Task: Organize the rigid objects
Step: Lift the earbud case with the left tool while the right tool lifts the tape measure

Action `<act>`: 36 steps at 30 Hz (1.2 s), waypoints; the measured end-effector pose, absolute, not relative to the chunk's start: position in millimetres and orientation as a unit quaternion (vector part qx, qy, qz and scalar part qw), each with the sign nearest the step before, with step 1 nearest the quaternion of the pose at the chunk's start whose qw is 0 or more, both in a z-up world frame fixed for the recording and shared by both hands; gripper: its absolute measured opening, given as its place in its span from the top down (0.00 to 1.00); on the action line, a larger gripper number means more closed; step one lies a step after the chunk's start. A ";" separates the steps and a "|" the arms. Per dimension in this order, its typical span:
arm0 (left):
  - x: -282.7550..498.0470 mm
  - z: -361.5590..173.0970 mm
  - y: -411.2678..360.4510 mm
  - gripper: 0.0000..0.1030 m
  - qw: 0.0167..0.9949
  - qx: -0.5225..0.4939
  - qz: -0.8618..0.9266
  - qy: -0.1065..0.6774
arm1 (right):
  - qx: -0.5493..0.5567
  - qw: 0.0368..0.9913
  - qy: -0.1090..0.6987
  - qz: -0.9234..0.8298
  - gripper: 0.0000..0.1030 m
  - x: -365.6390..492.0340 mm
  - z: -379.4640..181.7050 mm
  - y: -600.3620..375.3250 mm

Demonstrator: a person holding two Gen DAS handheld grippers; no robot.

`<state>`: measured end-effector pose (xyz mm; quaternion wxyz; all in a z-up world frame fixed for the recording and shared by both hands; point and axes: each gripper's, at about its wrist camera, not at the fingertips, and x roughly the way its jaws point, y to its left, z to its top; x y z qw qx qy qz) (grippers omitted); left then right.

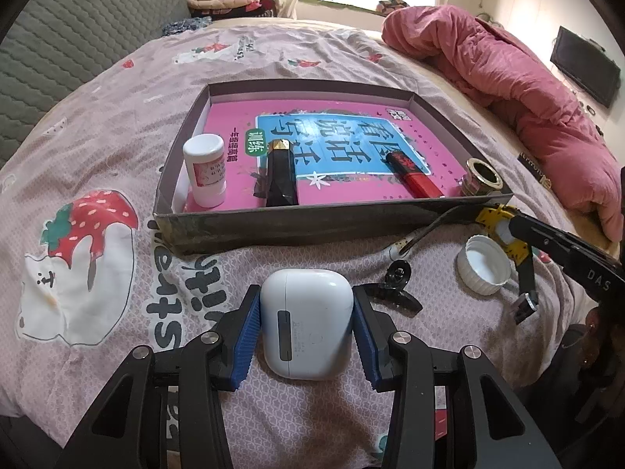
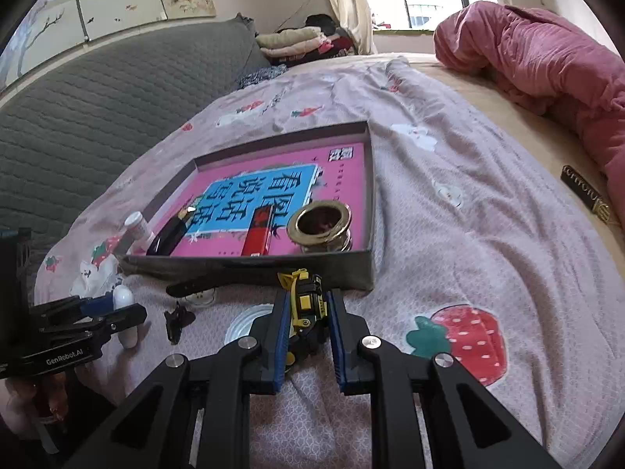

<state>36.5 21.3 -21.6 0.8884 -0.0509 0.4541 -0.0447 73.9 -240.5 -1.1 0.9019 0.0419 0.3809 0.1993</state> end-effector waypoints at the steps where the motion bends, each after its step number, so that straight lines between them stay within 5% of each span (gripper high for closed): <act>1: 36.3 -20.9 21.5 0.56 0.889 -0.052 -0.045 0.453 | 0.041 0.903 0.379 0.198 0.81 72.8 0.3 -240.8; 36: 26.6 -2.0 23.0 0.56 0.904 -0.050 -0.047 0.423 | 0.086 0.912 0.337 0.218 0.82 57.5 36.2 -238.9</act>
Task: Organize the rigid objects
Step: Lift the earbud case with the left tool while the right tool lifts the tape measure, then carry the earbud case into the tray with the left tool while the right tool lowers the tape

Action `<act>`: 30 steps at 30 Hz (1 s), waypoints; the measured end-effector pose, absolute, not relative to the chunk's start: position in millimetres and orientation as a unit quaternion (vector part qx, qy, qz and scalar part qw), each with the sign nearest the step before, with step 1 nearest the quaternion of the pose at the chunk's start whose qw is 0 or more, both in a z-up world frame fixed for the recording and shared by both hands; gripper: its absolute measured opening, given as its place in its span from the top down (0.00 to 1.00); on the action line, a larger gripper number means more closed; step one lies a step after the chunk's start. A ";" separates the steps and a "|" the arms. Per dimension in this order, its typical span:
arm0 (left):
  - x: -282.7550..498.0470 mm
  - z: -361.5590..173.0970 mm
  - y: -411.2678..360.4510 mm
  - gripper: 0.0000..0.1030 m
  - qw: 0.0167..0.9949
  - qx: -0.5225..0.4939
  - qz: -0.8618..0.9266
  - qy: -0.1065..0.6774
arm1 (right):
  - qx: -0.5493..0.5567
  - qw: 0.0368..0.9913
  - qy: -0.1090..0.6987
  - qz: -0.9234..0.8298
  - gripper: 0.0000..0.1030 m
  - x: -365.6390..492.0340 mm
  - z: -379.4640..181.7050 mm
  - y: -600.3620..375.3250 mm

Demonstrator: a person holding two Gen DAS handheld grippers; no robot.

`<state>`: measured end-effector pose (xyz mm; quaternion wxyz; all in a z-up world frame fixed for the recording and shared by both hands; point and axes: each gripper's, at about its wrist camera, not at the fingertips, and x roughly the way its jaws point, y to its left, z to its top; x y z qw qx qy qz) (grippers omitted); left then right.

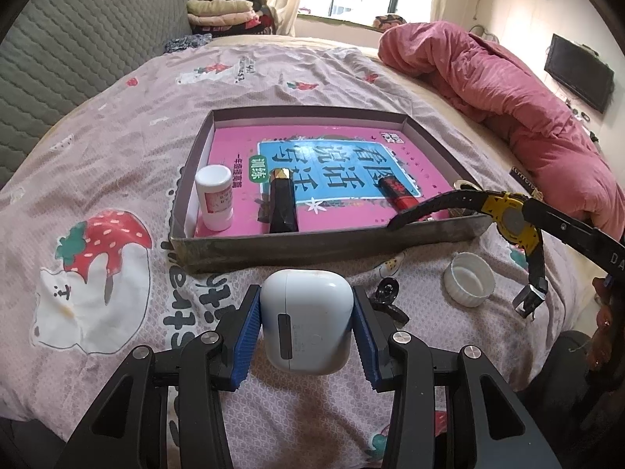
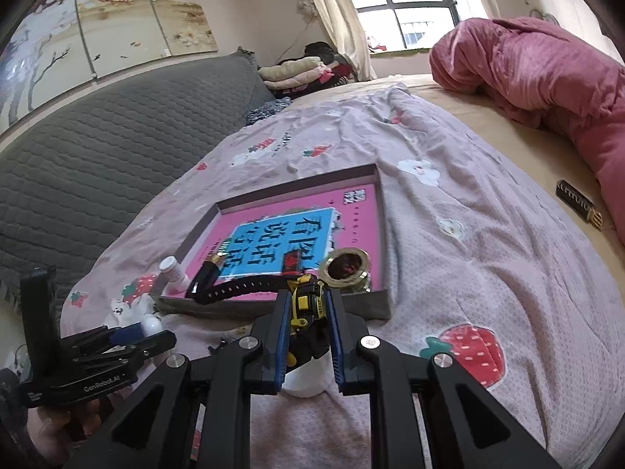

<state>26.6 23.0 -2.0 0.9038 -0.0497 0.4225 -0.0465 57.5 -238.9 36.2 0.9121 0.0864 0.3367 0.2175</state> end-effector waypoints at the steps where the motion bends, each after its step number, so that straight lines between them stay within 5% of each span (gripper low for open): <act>1: 26.2 0.0 22.9 0.56 0.905 -0.051 -0.048 0.420 | 0.086 0.912 0.336 0.219 0.82 57.5 37.6 -236.4; 30: 86.0 27.9 8.1 0.56 0.916 -0.056 -0.026 0.397 | 0.114 0.921 0.299 0.224 0.82 105.3 48.8 -210.6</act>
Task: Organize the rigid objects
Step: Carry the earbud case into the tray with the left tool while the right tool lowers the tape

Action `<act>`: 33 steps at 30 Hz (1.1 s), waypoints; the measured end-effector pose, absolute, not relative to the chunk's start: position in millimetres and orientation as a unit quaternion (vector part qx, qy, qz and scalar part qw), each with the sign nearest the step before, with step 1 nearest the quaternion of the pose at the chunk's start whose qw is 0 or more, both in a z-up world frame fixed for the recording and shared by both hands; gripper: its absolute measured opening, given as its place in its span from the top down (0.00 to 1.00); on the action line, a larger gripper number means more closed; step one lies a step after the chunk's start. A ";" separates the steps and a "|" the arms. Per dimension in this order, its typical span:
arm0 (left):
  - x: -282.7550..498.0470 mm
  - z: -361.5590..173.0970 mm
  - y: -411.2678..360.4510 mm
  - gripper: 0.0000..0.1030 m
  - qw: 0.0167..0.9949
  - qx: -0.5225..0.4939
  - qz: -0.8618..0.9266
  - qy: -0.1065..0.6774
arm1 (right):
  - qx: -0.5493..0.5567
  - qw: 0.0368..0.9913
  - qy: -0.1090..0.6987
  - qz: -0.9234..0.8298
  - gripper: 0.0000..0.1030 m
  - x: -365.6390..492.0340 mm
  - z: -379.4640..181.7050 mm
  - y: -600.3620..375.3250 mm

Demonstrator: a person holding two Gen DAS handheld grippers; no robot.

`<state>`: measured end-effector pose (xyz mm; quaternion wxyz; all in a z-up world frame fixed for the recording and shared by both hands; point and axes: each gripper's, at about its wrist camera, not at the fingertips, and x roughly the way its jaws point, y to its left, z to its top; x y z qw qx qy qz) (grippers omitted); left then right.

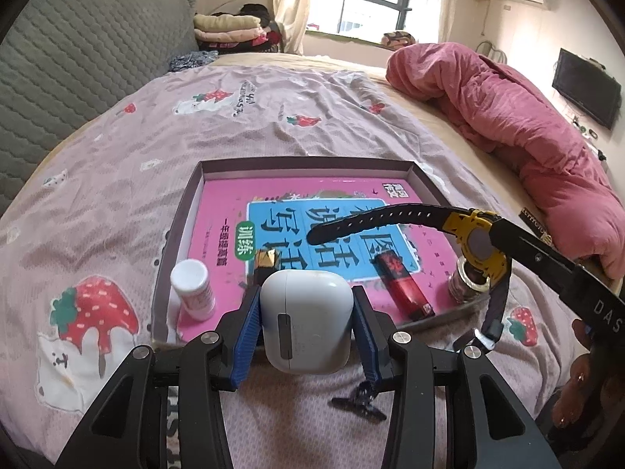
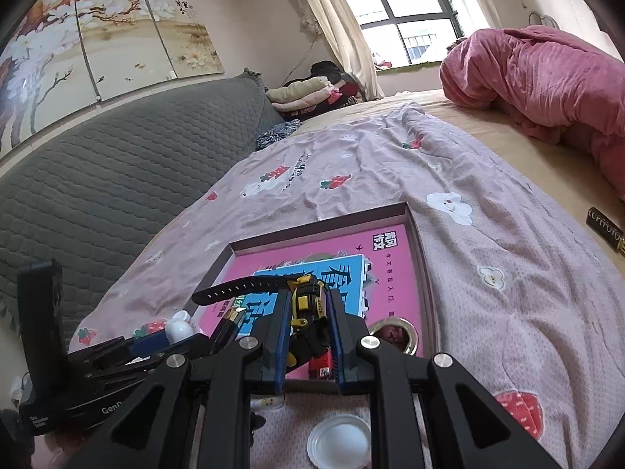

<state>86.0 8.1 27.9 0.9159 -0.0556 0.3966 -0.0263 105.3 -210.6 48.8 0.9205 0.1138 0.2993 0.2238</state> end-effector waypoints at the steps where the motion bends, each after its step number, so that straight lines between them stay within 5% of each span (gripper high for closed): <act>1: 88.5 27.8 7.3 0.56 0.916 -0.055 -0.026 0.397 | 0.112 0.921 0.298 0.225 0.82 105.8 49.0 -209.8; 33: 137.6 5.6 -3.9 0.56 0.904 -0.050 -0.016 0.425 | 0.074 0.930 0.302 0.196 0.82 136.9 30.1 -192.6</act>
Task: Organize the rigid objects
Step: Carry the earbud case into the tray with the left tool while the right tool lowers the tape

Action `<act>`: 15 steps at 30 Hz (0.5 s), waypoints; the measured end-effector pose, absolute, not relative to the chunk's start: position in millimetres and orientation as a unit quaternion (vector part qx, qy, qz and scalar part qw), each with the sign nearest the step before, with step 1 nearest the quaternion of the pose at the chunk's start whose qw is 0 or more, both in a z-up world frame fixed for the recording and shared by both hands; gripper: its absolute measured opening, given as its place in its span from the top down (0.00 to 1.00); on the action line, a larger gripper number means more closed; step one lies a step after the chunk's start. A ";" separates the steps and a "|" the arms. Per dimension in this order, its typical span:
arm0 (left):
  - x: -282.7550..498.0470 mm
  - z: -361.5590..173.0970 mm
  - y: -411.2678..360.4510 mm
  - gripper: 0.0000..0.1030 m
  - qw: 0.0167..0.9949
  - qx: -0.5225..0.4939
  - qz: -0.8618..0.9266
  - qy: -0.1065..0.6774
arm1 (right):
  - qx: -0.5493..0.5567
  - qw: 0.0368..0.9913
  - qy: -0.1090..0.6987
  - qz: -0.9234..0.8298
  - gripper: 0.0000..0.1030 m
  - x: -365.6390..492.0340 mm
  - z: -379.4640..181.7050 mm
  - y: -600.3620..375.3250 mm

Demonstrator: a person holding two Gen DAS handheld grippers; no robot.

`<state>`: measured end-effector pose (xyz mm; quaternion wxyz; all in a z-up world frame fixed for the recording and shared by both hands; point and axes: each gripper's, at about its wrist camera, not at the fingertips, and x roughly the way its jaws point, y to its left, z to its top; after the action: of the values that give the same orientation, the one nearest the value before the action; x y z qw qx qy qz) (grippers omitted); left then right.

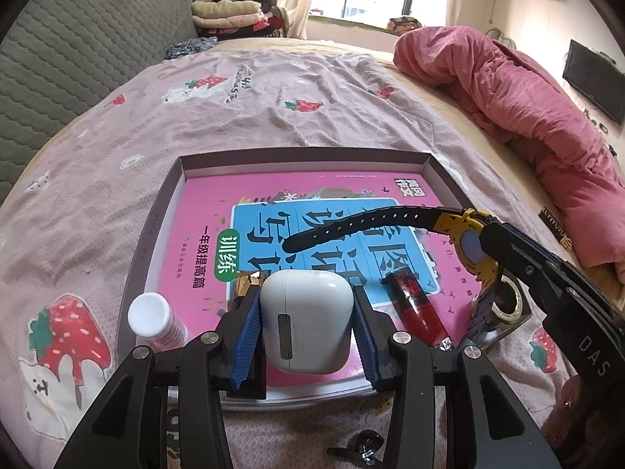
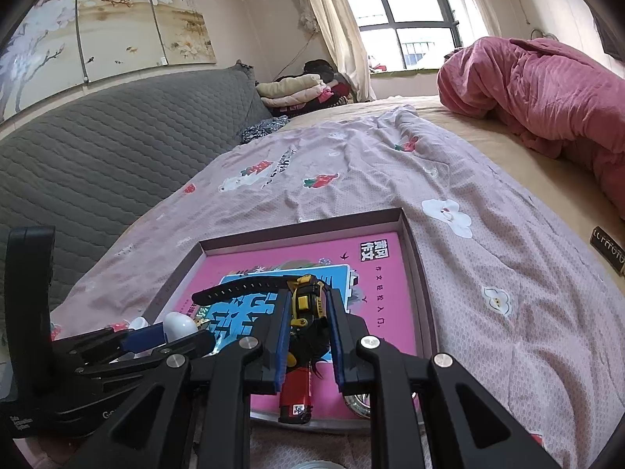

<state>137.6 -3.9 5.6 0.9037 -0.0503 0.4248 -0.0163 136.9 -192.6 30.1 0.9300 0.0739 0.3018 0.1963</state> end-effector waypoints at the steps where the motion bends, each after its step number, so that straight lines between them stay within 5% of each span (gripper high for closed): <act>1: 138.7 5.0 -4.3 0.56 0.903 -0.049 -0.016 0.426 | 0.070 0.931 0.302 0.195 0.82 137.2 29.6 -192.0; 15: 143.7 -5.5 -12.9 0.56 0.900 -0.042 -0.021 0.434 | 0.041 0.931 0.313 0.184 0.82 138.6 18.5 -183.9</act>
<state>143.7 -12.9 -5.5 0.8995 -0.0418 0.4344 -0.0212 138.6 -183.9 18.5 0.9307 0.0405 0.3134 0.1841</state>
